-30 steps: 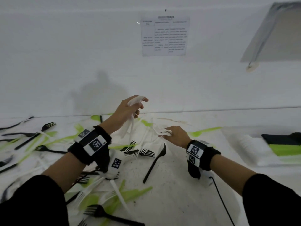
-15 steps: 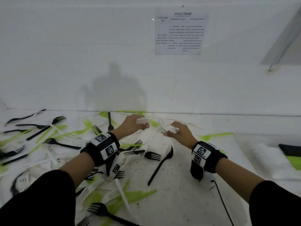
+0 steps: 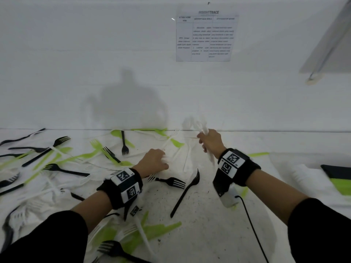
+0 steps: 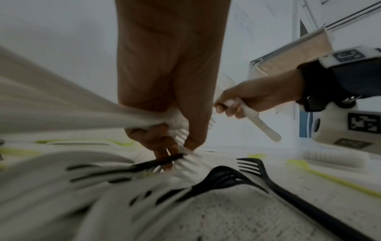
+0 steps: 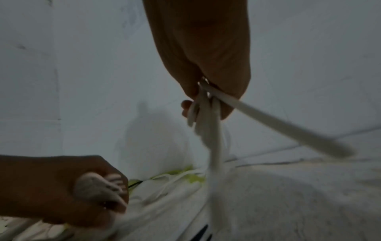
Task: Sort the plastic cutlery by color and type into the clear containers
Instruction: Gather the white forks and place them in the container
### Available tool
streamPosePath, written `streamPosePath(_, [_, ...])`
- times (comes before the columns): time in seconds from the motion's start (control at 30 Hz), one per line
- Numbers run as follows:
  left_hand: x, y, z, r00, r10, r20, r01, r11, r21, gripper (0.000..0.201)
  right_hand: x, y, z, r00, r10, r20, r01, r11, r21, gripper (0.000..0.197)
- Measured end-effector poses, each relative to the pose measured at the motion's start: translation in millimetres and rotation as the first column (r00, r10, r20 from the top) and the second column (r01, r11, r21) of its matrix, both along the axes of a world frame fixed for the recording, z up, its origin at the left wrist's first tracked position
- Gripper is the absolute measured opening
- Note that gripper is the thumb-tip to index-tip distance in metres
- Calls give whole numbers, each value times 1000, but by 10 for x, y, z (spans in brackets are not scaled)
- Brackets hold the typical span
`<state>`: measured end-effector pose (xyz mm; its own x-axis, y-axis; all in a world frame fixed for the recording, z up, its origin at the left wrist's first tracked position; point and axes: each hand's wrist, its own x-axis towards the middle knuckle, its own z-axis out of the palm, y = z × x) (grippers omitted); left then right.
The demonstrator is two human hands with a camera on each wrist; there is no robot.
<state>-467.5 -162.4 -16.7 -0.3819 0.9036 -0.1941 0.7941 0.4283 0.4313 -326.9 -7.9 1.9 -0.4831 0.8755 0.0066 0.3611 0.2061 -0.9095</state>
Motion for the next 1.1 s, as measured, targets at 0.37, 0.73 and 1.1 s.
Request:
streamPosePath(0.37, [-203, -222, 382, 956, 105, 276, -200, 918, 343, 12, -265, -48, -343, 757, 117, 643, -226, 970, 89, 54])
streamPosePath(0.73, [-208, -355, 718, 876, 144, 460, -405, 739, 539, 21, 175, -71, -365, 930, 96, 354, -63, 993, -103, 25])
streamPosePath(1.1, [397, -137, 502, 566, -76, 821, -423, 828, 368, 14, 758, -815, 247, 911, 215, -352, -313, 917, -249, 6])
